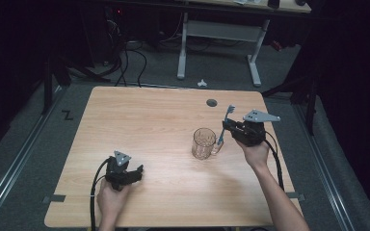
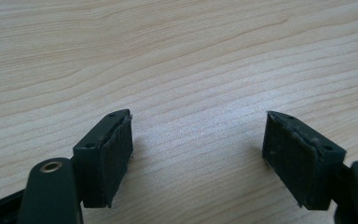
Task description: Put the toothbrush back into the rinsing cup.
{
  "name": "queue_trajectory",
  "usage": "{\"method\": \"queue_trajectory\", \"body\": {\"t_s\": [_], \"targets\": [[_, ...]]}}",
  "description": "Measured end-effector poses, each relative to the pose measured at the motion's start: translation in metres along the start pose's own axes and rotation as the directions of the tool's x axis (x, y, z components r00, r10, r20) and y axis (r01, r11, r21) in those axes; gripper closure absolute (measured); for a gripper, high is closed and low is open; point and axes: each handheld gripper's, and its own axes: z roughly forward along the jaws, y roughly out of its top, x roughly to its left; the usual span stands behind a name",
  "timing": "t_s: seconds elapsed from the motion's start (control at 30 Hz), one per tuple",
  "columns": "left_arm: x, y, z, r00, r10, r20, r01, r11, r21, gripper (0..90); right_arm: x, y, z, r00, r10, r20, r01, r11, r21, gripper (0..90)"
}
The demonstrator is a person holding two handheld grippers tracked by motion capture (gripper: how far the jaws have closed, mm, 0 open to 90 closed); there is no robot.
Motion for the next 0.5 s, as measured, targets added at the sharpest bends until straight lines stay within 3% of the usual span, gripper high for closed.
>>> {"method": "queue_trajectory", "body": {"t_s": [0.5], "targets": [[0.0, 0.0, 0.0, 1.0, 0.0, 0.0, 0.0, 1.0, 0.0, 24.9, 0.0058, -0.0094, -0.0011, 0.9996, -0.02, 0.019, 0.02, 1.0, 0.009, 79.2]]}}
